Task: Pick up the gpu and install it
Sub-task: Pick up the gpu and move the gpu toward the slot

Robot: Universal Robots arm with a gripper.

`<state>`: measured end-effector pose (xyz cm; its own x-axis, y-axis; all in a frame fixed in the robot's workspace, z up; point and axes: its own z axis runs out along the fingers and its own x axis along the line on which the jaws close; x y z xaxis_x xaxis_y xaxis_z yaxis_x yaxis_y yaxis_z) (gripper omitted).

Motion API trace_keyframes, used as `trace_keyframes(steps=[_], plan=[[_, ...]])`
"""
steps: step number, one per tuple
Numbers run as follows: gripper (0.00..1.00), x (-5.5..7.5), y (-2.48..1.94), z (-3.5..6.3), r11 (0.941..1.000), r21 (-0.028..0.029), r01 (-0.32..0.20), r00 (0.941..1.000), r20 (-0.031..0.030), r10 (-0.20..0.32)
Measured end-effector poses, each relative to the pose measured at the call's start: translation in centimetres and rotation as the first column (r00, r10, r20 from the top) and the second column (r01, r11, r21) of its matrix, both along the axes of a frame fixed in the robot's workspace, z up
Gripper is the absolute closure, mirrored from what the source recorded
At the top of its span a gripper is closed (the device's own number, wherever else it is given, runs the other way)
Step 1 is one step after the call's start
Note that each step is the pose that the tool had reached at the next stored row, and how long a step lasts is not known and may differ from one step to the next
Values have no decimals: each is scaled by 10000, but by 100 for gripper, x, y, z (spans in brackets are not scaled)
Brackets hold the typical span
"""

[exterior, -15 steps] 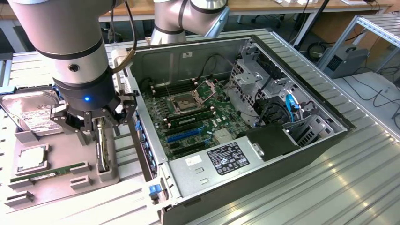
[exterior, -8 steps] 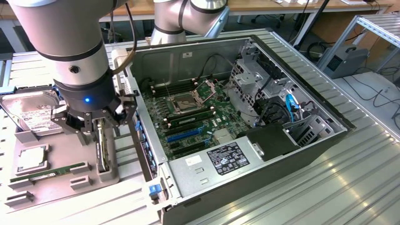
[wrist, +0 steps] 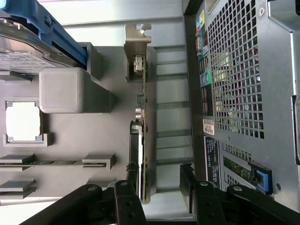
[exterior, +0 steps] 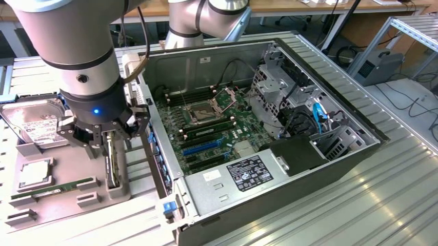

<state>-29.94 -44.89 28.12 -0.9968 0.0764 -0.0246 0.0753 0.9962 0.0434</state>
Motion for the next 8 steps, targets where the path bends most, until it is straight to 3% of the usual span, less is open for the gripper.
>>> trace_keyframes(steps=[5,8], plan=[[52,-1,12,-27,10000,-1,4,10000,-1,-4],[52,-1,68,-33,10000,-1,7,10000,-1,-7]])
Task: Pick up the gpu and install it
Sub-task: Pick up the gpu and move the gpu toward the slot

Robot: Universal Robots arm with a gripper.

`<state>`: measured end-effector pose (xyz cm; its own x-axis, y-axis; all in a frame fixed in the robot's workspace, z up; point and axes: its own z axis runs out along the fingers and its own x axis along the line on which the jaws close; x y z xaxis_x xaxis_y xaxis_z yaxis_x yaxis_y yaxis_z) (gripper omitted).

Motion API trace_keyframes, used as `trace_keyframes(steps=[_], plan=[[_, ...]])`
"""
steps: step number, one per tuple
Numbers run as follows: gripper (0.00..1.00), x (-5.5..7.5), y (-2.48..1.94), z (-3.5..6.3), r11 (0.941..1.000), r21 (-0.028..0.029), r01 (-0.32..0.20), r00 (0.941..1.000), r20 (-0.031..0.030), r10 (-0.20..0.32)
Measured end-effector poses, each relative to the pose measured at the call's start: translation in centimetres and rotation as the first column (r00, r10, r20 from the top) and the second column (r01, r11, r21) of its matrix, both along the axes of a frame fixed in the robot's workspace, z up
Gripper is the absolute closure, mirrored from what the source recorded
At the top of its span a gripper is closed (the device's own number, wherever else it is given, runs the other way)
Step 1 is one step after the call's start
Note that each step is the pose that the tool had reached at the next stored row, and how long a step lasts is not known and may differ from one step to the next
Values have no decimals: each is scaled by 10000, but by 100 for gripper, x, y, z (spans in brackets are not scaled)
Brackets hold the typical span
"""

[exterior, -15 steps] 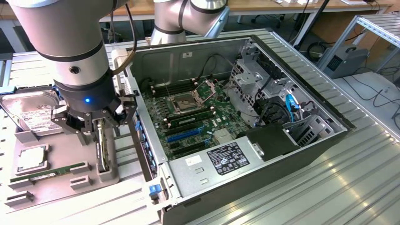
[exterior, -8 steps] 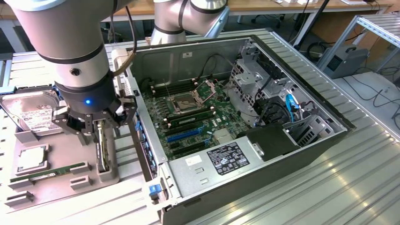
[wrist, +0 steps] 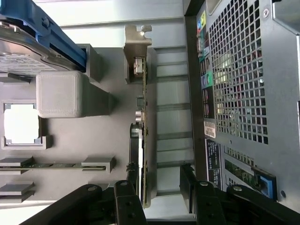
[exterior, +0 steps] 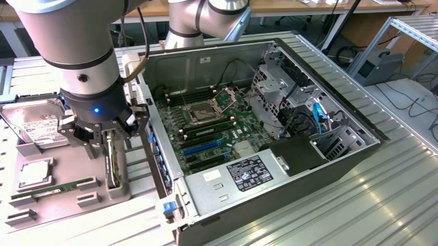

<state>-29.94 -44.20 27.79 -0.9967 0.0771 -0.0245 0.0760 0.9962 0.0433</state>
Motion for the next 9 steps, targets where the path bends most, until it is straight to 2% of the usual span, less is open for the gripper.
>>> trace_keyframes(steps=[4,9], plan=[[52,-18,70,-7,10000,1,19,10000,1,-19],[52,-50,107,-21,9999,0,110,9999,-1,-110]])
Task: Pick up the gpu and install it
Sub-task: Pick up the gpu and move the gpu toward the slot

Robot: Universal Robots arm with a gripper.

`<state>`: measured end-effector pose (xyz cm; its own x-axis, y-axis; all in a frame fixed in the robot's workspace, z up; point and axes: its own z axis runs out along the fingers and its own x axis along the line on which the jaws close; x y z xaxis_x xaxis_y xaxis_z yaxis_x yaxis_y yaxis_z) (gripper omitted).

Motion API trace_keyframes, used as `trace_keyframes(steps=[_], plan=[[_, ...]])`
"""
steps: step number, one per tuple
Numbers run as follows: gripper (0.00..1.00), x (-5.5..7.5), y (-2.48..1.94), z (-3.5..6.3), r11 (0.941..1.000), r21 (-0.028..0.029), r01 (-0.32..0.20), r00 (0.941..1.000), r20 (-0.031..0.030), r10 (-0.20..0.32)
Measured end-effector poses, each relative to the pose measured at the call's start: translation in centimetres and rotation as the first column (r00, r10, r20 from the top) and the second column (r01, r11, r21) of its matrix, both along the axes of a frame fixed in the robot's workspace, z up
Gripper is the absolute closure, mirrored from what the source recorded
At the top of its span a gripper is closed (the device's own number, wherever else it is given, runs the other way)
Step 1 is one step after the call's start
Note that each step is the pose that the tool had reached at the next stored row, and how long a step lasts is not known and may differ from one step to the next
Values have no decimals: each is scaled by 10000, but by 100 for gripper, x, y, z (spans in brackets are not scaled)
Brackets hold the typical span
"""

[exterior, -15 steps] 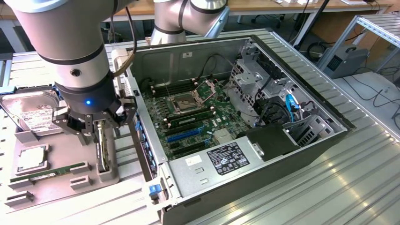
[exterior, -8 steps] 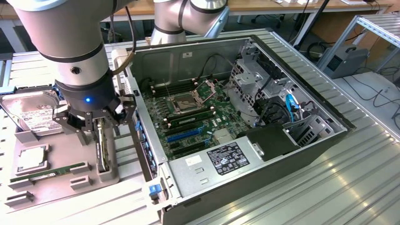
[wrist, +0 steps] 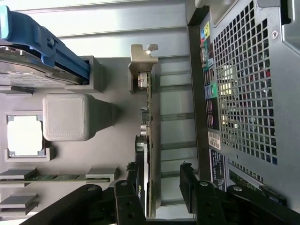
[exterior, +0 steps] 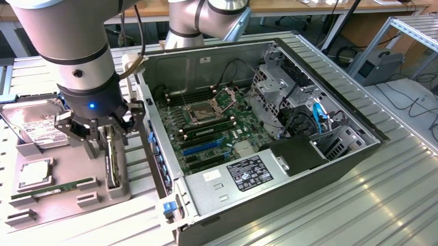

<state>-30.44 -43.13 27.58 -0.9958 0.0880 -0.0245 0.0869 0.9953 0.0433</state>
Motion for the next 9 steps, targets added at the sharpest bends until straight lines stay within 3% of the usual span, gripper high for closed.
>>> trace_keyframes(steps=[9], plan=[[52,-59,49,-42,9998,-7,174,9998,1,-174]])
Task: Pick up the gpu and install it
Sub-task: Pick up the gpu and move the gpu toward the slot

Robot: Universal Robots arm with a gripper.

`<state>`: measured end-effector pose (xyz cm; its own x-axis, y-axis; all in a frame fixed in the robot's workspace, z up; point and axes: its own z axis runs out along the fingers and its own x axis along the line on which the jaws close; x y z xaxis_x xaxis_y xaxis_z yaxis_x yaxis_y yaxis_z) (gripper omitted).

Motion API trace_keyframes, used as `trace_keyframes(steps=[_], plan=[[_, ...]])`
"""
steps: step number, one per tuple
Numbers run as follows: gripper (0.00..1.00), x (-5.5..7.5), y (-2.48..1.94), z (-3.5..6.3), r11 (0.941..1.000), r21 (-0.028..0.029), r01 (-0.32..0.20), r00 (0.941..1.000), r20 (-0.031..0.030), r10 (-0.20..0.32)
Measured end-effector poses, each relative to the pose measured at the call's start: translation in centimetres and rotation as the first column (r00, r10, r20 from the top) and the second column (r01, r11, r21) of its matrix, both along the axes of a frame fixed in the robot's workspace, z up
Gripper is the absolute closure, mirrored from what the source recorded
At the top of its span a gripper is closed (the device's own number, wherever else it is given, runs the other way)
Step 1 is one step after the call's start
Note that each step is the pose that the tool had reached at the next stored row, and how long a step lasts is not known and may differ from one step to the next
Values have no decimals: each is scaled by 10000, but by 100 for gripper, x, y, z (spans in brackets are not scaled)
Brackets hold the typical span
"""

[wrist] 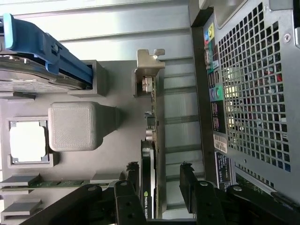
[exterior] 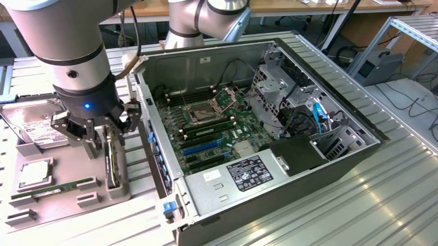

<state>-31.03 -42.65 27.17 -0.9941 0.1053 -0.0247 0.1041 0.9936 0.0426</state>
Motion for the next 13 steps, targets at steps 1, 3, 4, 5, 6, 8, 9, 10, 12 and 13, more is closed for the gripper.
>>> trace_keyframes(steps=[1,3,4,5,6,8,9,10,12,13], plan=[[52,-7,3,-9,10000,-3,29,10000,0,-29],[52,-31,12,-39,9999,-9,108,9999,0,-108],[52,-40,15,-51,9999,-14,135,9999,0,-135],[52,-49,16,-62,9999,-21,163,9999,0,-163],[52,-57,17,-77,9998,-29,199,9998,0,-199],[52,-70,20,-109,9996,-48,274,9996,1,-274],[52,-77,21,-125,9995,-56,315,9995,1,-315],[52,-84,22,-142,9994,-60,354,9994,1,-354],[52,-90,26,-176,9991,-72,428,9991,1,-428],[52,-90,29,-189,9989,-76,456,9990,2,-456]])
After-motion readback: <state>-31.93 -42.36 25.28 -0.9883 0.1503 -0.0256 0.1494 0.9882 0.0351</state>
